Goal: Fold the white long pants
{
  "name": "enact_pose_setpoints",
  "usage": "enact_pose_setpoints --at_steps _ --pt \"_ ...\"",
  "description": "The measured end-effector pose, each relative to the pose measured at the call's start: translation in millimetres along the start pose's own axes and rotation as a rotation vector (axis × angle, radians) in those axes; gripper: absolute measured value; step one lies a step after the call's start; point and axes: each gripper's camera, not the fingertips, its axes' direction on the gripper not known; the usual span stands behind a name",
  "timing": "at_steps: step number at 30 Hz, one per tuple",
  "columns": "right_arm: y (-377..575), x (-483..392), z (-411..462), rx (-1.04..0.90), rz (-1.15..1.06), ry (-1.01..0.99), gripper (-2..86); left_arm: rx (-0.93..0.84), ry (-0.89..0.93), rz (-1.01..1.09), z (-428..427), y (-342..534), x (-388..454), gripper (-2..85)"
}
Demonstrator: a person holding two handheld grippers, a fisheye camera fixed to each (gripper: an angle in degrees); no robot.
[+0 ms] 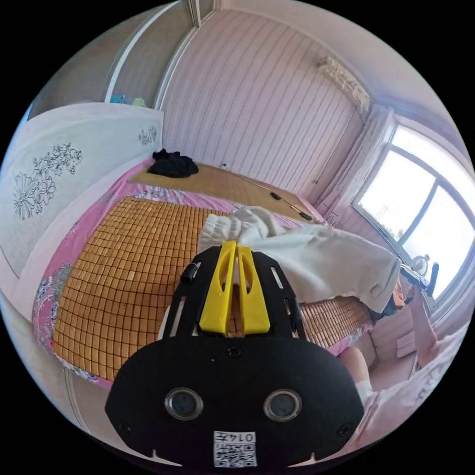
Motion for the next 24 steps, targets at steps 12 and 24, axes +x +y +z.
enact_pose_setpoints --at_steps 12,24 --pt "107 -98 142 -0.512 0.063 -0.141 9.6 -0.166 -0.083 -0.535 -53 189 -120 7.2" --pt "-85 -293 256 -0.289 -0.45 -0.302 17.1 -0.287 -0.172 -0.481 58 139 -140 13.7"
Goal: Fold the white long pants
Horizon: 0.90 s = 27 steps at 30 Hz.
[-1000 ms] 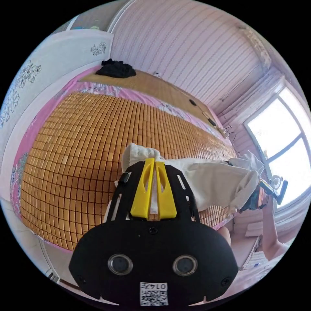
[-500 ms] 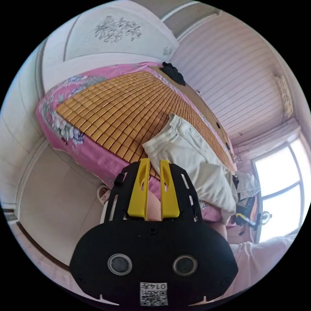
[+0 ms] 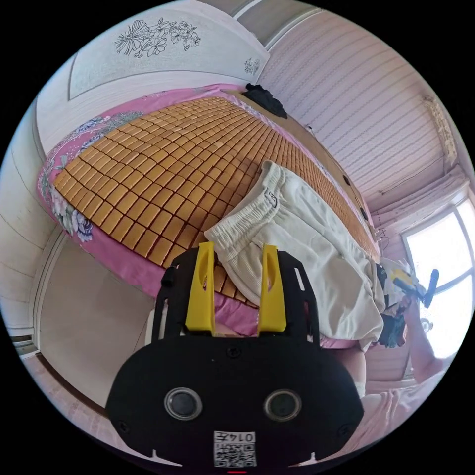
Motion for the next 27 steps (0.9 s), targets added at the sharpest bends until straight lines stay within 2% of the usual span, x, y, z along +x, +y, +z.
enact_pose_setpoints --at_steps 6,10,14,15,19,22,25,27 --pt "-175 -86 90 -0.032 -0.253 -0.126 18.2 -0.052 0.001 -0.04 20 -12 -11 12.7" --pt "-243 -135 140 -0.049 -0.295 -0.162 18.2 -0.065 0.013 -0.06 25 -17 -18 9.4" --pt "-267 -169 231 -0.305 -0.254 -0.185 17.3 -0.071 -0.042 -0.019 31 -21 -9 7.9" --pt "-266 -169 229 -0.234 -0.232 -0.2 16.4 -0.071 -0.053 -0.005 33 -22 -6 7.3" --pt "-265 -164 237 -0.211 -0.179 -0.229 12.8 -0.085 -0.024 0.027 40 -27 -4 5.5" --pt "-263 -153 225 -0.192 -0.142 -0.286 6.2 -0.05 0.088 -0.017 42 -28 -14 4.0" --pt "-268 -143 176 -0.022 -0.121 -0.326 4.2 0.074 0.175 -0.026 16 -28 -12 2.1" --pt "-292 -156 123 0.134 -0.209 -0.348 4.0 0.232 0.157 0.018 -31 -27 0 1.3"
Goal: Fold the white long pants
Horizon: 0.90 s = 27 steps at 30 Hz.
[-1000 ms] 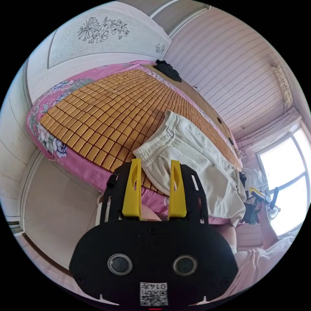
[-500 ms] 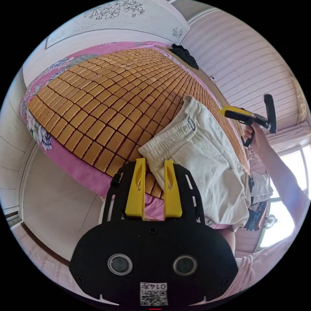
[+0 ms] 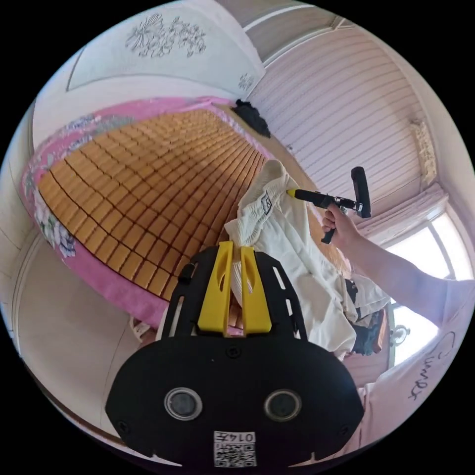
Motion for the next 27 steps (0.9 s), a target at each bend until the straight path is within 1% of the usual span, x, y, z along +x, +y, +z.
enact_pose_setpoints --at_steps 2,3,4,6,8,9,10,12,13,15,16,18,20,21,23,27 --pt "-38 -21 -17 0.049 -0.072 -0.056 4.8 0.12 -0.082 0.011 -39 -10 5 1.9" --pt "-61 -33 -19 0.061 -0.098 -0.076 6.0 0.175 -0.13 -0.026 -61 -18 -3 3.1" --pt "-71 -39 -17 0.053 -0.101 -0.082 6.8 0.19 -0.152 -0.047 -70 -22 -9 3.7" --pt "-90 -57 2 -0.054 -0.044 -0.107 9.0 0.183 -0.276 -0.135 -85 -33 -44 5.3" --pt "-72 -71 7 -0.056 -0.019 -0.112 8.6 0.142 -0.386 -0.188 -85 -32 -68 5.8" --pt "-49 -80 6 -0.044 -0.021 -0.112 7.6 0.107 -0.404 -0.201 -83 -26 -76 6.2" --pt "-34 -83 6 -0.045 -0.029 -0.116 7.1 0.087 -0.392 -0.192 -80 -23 -77 6.2" --pt "41 -87 4 -0.101 -0.062 -0.108 8.1 -0.009 -0.276 -0.099 -60 -6 -65 6.0" --pt "63 -85 3 -0.123 -0.061 -0.087 8.5 -0.034 -0.247 -0.073 -52 0 -59 5.8" --pt "157 -66 -7 -0.222 0.014 0.036 9.4 -0.149 -0.158 0.055 -15 28 -26 5.6" --pt "180 -59 -11 -0.25 0.046 0.072 9.5 -0.18 -0.141 0.084 -5 36 -16 5.5" --pt "261 -27 -39 -0.344 0.196 0.216 9.8 -0.273 -0.045 0.182 34 64 23 5.6" --pt "306 -5 -65 -0.388 0.288 0.327 10.4 -0.316 0.032 0.253 63 81 54 5.9" --pt "327 8 -81 -0.408 0.327 0.39 10.9 -0.348 0.064 0.313 82 90 76 6.2" --pt "345 26 -101 -0.415 0.362 0.449 11.8 -0.402 0.088 0.394 114 99 110 7.2" --pt "345 61 -131 -0.355 0.394 0.575 13.7 -0.522 0.119 0.624 193 109 192 8.9"
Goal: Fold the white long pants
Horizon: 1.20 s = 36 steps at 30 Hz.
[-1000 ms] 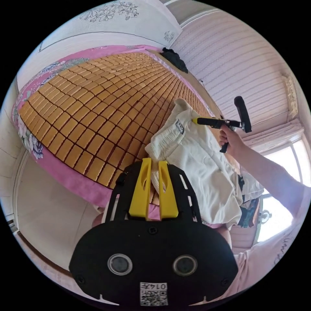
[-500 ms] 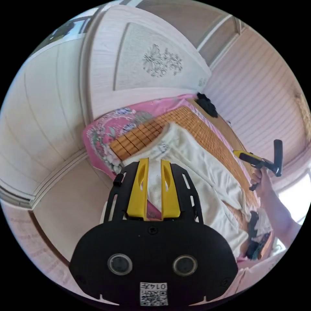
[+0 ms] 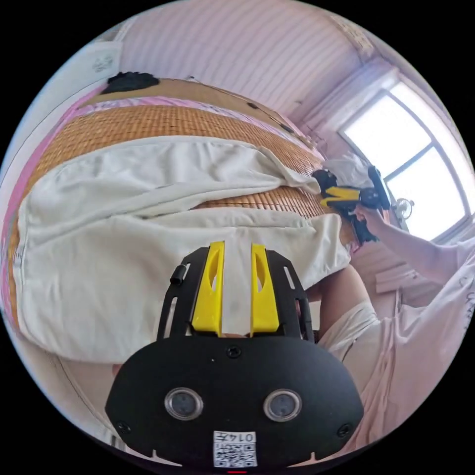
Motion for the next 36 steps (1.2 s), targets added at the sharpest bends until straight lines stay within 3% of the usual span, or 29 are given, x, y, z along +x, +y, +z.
enact_pose_setpoints --at_steps 4,8,12,19,23,25,29,32,36 --pt "-28 8 9 0.015 -0.037 0.029 14.1 -0.11 -0.073 0.152 56 -65 36 9.1" --pt "-60 -2 33 -0.06 -0.121 -0.065 15.8 -0.166 -0.145 0.247 107 -121 61 8.5" --pt "-62 19 42 -0.094 -0.033 -0.122 11.6 -0.312 -0.236 0.264 174 -140 64 8.6" --pt "3 124 -36 0.133 0.209 -0.332 4.0 -0.274 -0.256 0.324 205 -120 65 3.4" --pt "30 224 -115 0.274 0.328 -0.391 3.6 -0.197 -0.182 0.385 169 -109 75 2.0" --pt "32 265 -129 0.288 0.378 -0.442 3.9 -0.165 -0.134 0.408 151 -103 77 2.4" --pt "43 320 -103 0.204 0.534 -0.29 5.8 -0.151 -0.094 0.303 154 -95 64 4.9" --pt "81 321 -100 0.182 0.572 -0.343 7.7 -0.172 -0.087 0.317 164 -81 76 5.9" --pt "170 293 -101 0.106 0.548 -0.271 8.3 -0.233 -0.062 0.425 190 -44 106 6.4"
